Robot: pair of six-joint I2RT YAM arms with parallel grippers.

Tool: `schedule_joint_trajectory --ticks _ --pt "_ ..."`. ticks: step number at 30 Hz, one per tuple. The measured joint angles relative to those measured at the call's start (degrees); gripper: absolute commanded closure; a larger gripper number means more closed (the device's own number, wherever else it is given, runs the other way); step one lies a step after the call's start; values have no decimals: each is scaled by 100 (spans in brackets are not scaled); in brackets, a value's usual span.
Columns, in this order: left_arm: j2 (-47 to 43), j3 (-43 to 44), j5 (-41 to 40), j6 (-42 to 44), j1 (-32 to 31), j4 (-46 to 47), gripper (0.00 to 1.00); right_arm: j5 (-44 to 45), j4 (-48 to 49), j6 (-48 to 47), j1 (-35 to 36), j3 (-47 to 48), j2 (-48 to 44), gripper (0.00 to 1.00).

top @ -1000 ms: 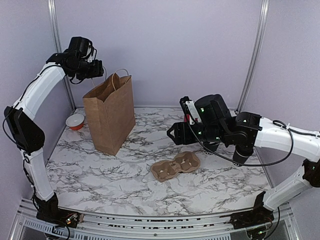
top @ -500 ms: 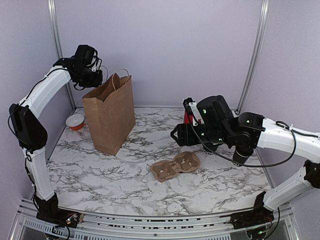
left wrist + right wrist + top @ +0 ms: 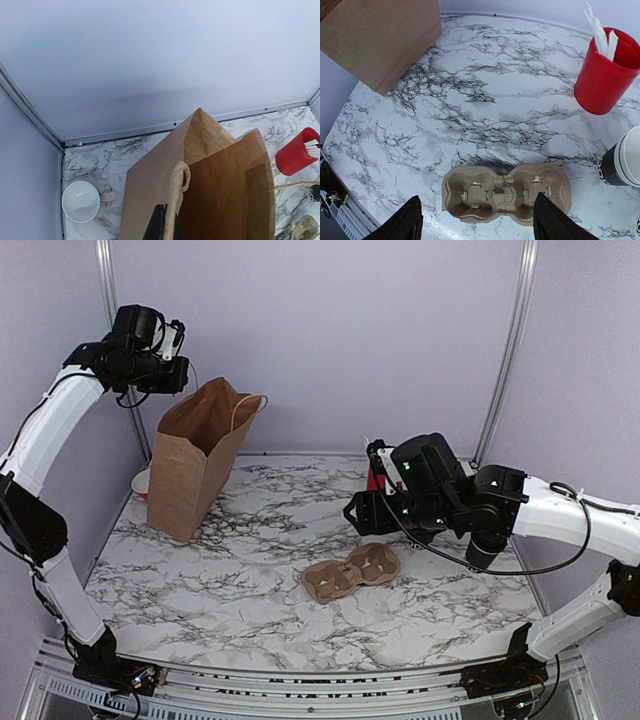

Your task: Pack the takeout coffee

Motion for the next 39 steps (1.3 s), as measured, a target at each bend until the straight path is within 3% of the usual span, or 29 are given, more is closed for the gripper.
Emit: schedule_joint_trajectory --ticks 8,17,31,39 --pt "-1257 -907 750 649 -105 142 100 57 -129 -44 2 0 227 26" --pt "-2015 -2612 861 1176 -1473 260 100 83 -391 -92 4 0 490 23" --pt "-2546 -3773 1296 772 -2260 713 100 28 -542 -162 4 -358 695 21" --pt "-3233 -4739 1338 354 -3110 1351 100 -118 -398 -166 2 -483 1163 21"
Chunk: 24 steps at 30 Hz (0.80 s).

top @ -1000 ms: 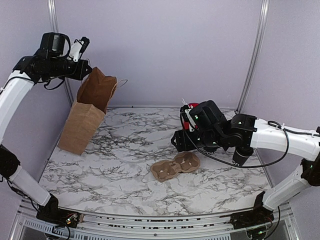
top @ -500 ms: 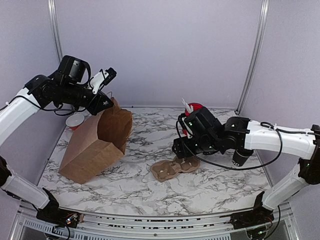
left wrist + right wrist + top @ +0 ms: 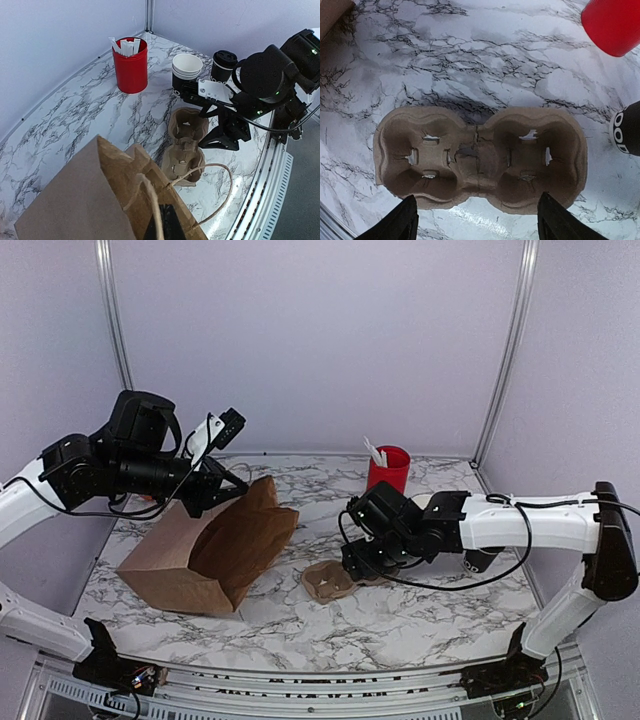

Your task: Pack the takeout coffee

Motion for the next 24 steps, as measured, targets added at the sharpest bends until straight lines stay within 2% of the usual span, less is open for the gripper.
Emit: schedule_joint_trajectory --ticks 12,24 --pt "-1239 -1482 -968 -984 -455 1314 100 -146 883 -210 -109 -264 809 23" --pt "-1491 -1681 -1357 -1362 -479 1707 100 -168 1274 -529 -179 -262 1314 27"
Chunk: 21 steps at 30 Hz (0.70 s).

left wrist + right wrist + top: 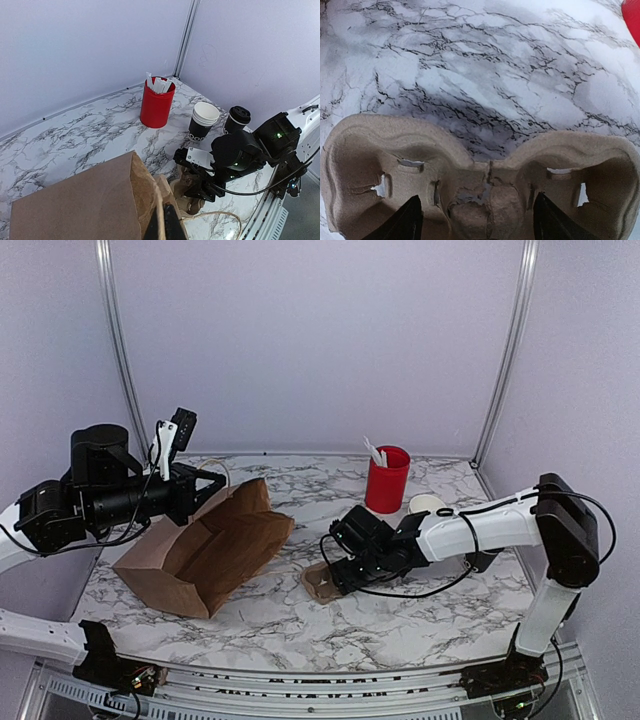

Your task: Pack the takeout coffee

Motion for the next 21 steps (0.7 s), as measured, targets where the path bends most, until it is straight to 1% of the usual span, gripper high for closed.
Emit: schedule_joint_trajectory --ticks 6,15,21 --pt "0 -2 -46 -59 0 44 100 -9 59 -42 -13 81 212 35" --pt "9 -52 -52 -68 0 149 100 -20 76 -55 -15 90 229 54" --pt "15 -52 -96 -68 0 236 100 28 -68 -59 -13 133 -9 56"
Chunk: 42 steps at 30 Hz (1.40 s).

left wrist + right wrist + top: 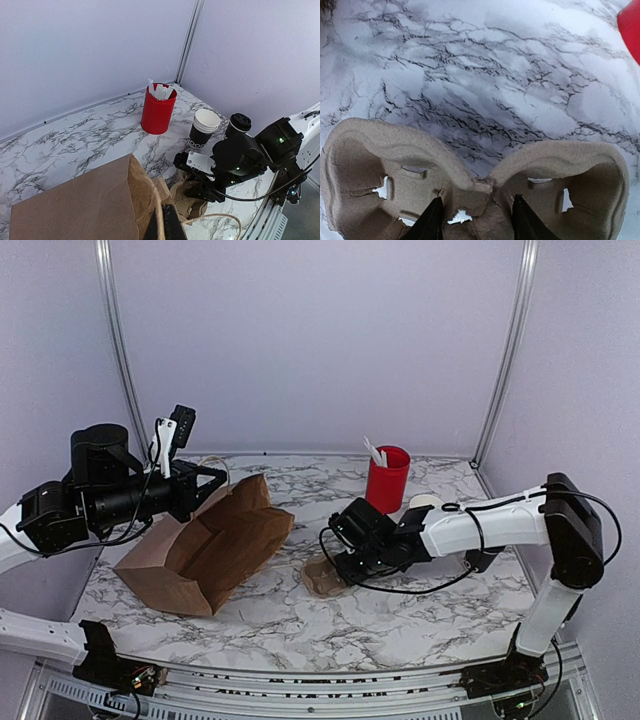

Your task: Pack the takeout coffee

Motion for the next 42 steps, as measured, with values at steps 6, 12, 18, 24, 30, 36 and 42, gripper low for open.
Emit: schedule_joint_trajectory --ticks 6,12,18,24,30,36,42 --pt "59 0 -42 7 0 26 100 210 -323 -20 66 249 -638 56" --pt "114 2 -42 7 0 61 100 538 -640 -15 197 345 -1381 55" --pt "234 4 -7 2 0 90 100 848 -966 -70 345 579 -1954 55" --pt "369 109 105 -33 -2 149 100 935 -977 -426 680 1156 -2225 55" --pt "463 278 192 -142 -31 216 100 422 -479 -916 944 1357 -2293 54" --pt "535 387 291 -245 -142 310 100 -678 229 -1290 1038 1432 -2181 54" --pt "538 411 326 -315 -280 321 100 -1801 988 -1458 1058 1460 -1976 54"
